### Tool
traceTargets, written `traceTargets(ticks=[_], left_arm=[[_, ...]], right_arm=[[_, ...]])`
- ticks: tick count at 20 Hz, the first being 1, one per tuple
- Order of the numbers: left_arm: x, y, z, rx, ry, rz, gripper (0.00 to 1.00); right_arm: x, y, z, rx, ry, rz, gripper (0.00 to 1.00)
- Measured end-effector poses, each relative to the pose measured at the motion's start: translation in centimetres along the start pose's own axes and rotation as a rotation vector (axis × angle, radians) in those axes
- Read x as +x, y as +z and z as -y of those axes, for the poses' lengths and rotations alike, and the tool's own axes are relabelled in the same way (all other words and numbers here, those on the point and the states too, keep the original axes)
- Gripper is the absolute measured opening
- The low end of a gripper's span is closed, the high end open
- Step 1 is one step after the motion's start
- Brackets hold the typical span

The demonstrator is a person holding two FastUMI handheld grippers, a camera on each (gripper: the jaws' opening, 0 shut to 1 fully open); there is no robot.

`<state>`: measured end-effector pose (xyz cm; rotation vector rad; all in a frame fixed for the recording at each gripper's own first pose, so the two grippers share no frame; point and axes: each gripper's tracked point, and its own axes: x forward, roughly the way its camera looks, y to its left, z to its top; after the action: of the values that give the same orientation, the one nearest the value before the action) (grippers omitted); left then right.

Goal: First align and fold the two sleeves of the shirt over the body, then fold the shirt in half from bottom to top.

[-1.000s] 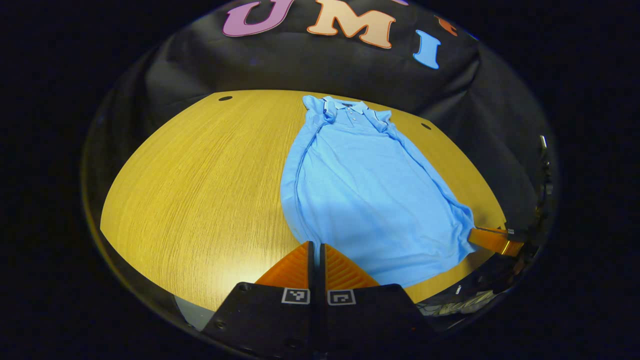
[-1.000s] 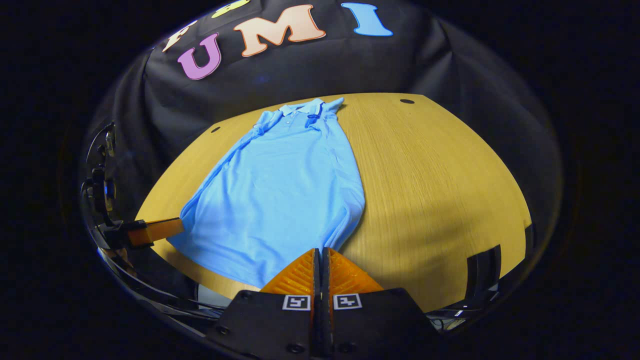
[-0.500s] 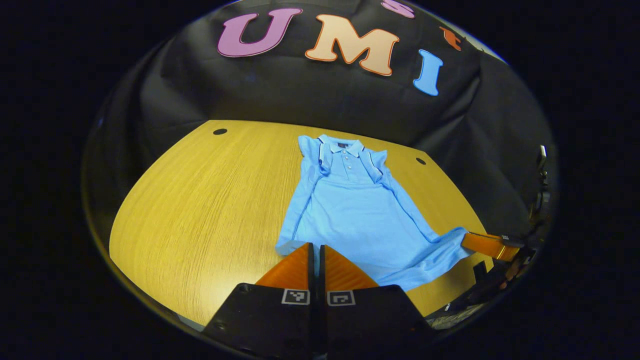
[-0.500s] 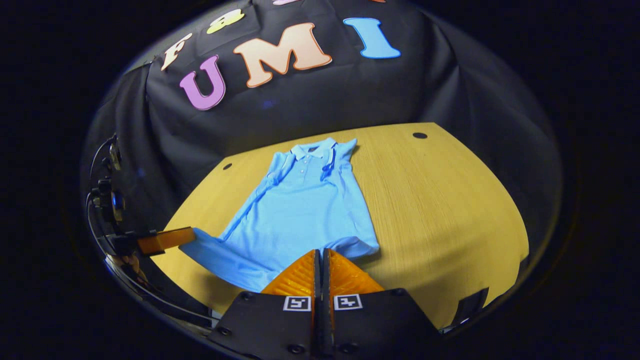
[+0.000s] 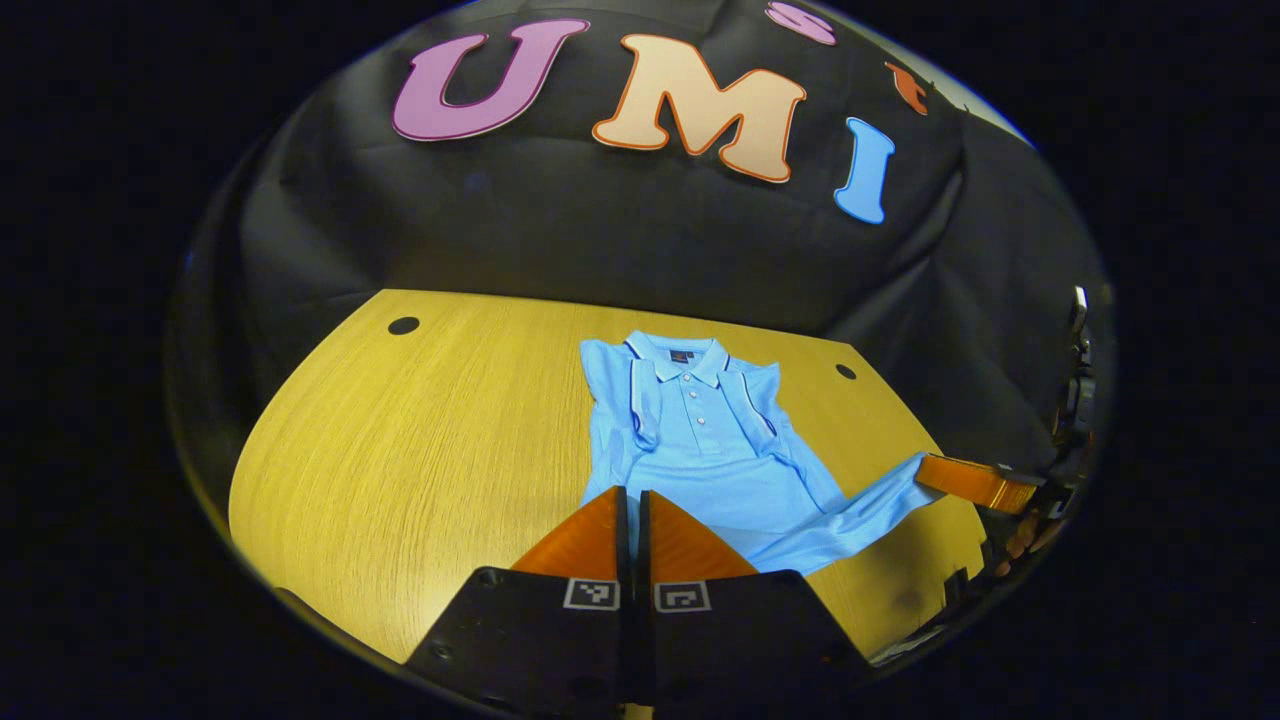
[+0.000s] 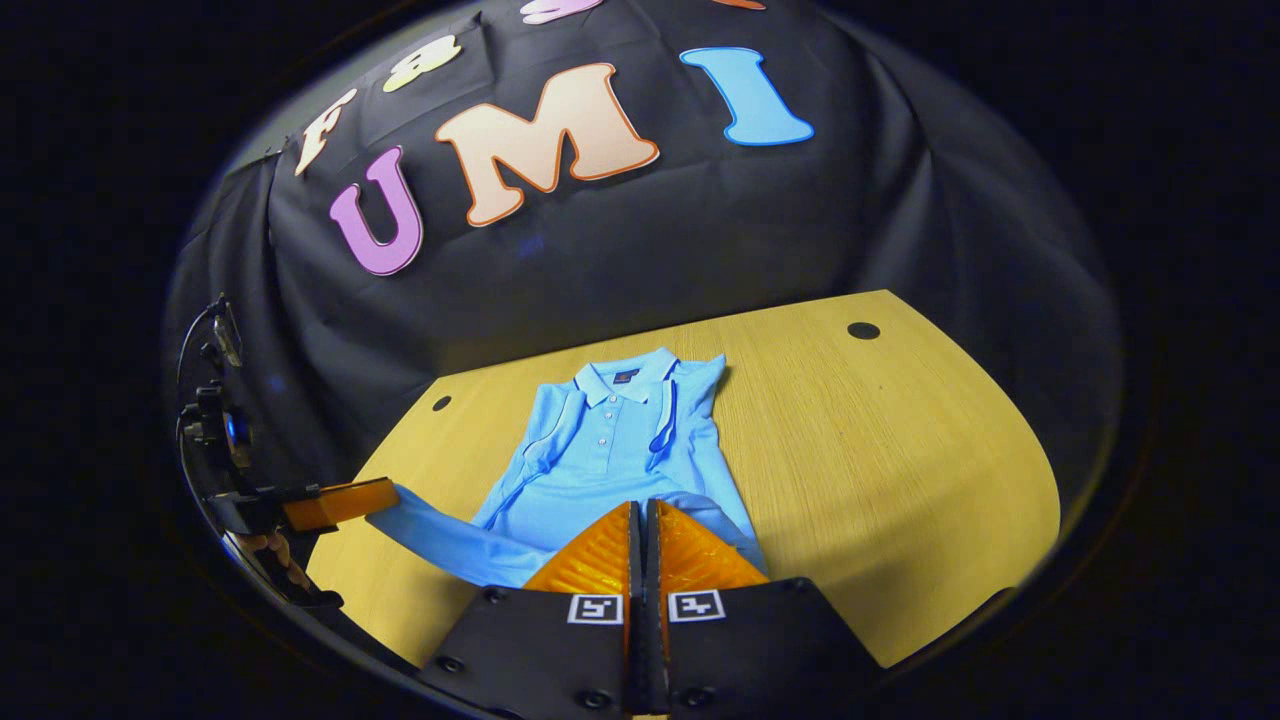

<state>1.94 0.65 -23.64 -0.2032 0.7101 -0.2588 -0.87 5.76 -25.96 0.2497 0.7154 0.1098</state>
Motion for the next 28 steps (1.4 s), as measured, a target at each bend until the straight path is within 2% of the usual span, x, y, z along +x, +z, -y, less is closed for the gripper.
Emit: traceTargets(ticks=[1, 11, 15, 19, 23, 25, 26, 28], left_arm=[[1.1, 0.8, -0.3, -0.002, 0.0, 0.001, 0.0], [11.2, 9.0, -0.8, 0.019, -0.049, 0.052, 0.0], [15.8, 11.8, -2.7, 0.037, -0.032, 0.071, 0.0], [20.0, 12.3, -5.9, 0.023, 0.025, 0.061, 0.0], [21.7, 9.7, -7.5, -0.003, 0.056, -0.002, 0.0], [21.7, 9.3, -8.5, -0.043, 0.092, 0.003, 0.0], [21.4, 9.6, -8.7, -0.064, 0.096, 0.013, 0.0], [20.4, 10.0, -8.1, -0.06, 0.083, 0.055, 0.39]], right_arm=[[1.0, 0.7, 0.1, 0.004, -0.005, 0.004, 0.0], [11.3, 9.0, 0.6, 0.011, -0.043, 0.071, 0.02], [16.0, 10.9, 2.0, 0.001, -0.081, 0.092, 0.02], [20.7, 10.6, 3.8, -0.005, -0.126, 0.057, 0.02], [22.8, 9.4, 4.5, -0.017, -0.169, 0.038, 0.02], [22.5, 9.2, 4.6, -0.053, -0.182, 0.043, 0.12], [22.2, 9.3, 4.3, -0.067, -0.177, 0.046, 0.3], [21.1, 10.1, 3.6, -0.105, -0.172, 0.084, 0.65]])
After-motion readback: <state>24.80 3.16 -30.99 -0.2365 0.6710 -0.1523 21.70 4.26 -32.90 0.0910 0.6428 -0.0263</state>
